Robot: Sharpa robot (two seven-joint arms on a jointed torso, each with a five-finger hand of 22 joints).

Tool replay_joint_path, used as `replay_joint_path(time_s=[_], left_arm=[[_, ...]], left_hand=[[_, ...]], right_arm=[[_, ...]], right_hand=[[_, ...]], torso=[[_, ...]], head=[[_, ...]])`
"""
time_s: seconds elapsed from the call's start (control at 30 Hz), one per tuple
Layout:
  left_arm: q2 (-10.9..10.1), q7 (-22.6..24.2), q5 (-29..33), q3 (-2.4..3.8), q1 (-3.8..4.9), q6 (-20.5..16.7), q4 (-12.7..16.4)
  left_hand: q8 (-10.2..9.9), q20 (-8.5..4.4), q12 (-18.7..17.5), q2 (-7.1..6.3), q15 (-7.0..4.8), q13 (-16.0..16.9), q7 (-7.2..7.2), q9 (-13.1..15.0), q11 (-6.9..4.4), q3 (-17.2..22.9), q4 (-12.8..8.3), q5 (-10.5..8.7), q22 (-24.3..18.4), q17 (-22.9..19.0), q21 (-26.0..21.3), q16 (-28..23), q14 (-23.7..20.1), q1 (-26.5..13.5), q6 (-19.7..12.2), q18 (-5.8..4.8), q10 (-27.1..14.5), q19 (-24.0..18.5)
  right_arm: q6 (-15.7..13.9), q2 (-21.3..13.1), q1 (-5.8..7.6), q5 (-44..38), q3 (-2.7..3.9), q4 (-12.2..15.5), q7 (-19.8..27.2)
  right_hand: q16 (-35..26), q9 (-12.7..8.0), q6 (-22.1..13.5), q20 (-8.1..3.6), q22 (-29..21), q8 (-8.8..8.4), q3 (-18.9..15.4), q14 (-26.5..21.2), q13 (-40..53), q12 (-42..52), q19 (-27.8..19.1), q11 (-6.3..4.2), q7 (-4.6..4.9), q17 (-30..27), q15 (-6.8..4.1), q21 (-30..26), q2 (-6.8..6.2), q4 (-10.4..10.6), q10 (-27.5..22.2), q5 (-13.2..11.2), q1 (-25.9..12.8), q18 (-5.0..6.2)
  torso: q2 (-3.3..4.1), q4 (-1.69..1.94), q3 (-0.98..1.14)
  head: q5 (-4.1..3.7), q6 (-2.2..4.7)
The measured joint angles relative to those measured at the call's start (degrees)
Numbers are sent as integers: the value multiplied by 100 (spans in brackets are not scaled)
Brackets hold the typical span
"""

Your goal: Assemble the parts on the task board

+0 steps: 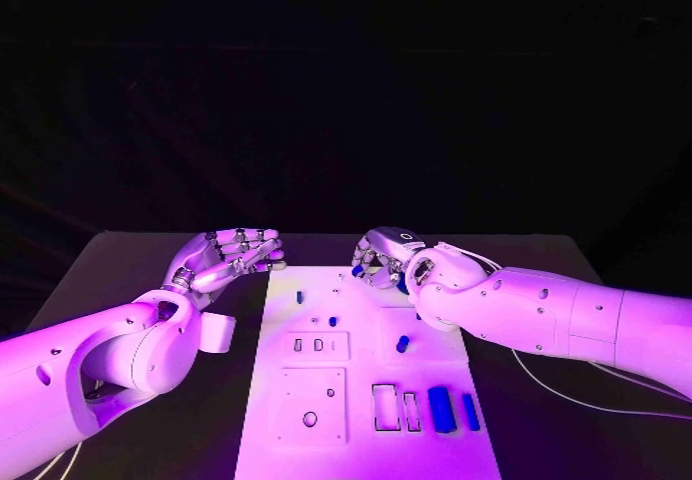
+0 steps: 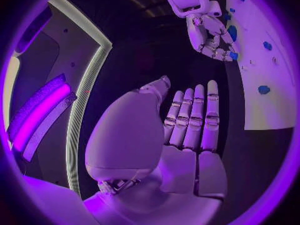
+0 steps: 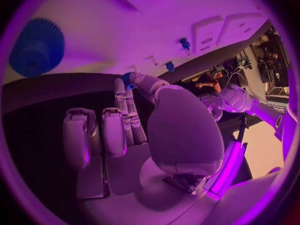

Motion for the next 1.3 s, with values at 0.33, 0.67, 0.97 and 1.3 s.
replay_joint_path(time_s=[0.33,0.67,0.97,1.3], left_arm=[[33,-15,-1,0,17,1,-4],[41,-30,-1,0,36,1,-33],[49,-40,-1,0,47,2,-57],[48,-51,-2,0,53,2,-79]], left_hand=[[0,0,0,0,0,0,0,0,20,0,0,0,-1,-1,0,0,0,0,0,0,-20,0],[0,0,1,0,0,0,0,0,19,0,0,0,-1,5,0,1,0,0,0,0,-20,0],[0,0,1,0,0,0,0,0,19,0,0,0,-1,5,0,-19,0,0,0,0,-20,0],[0,0,1,0,0,0,0,0,19,0,0,0,-2,4,0,-19,0,0,0,0,-19,0]], right_arm=[[-66,350,-26,105,0,-322,-137],[-38,443,-58,193,-1,-383,-194],[-32,473,-61,236,5,-378,-203],[-33,482,-70,259,3,-339,-192]], right_hand=[[0,0,-10,0,-1,13,15,0,3,0,0,1,9,0,0,0,0,-15,-1,-2,0,0],[0,0,-21,0,-1,31,15,0,11,0,0,1,16,-14,0,0,-1,-15,-1,24,0,0],[0,42,-42,0,-2,30,15,0,10,0,0,1,21,-29,0,0,-2,-15,-2,28,0,0],[0,82,-50,0,-2,23,15,0,10,0,-1,2,26,-35,1,0,-18,-15,-2,28,-16,0]], torso=[[14,19,0],[23,18,-3],[27,18,-2],[32,21,-2]], head=[[41,8],[85,-14],[91,-23],[103,-24]])
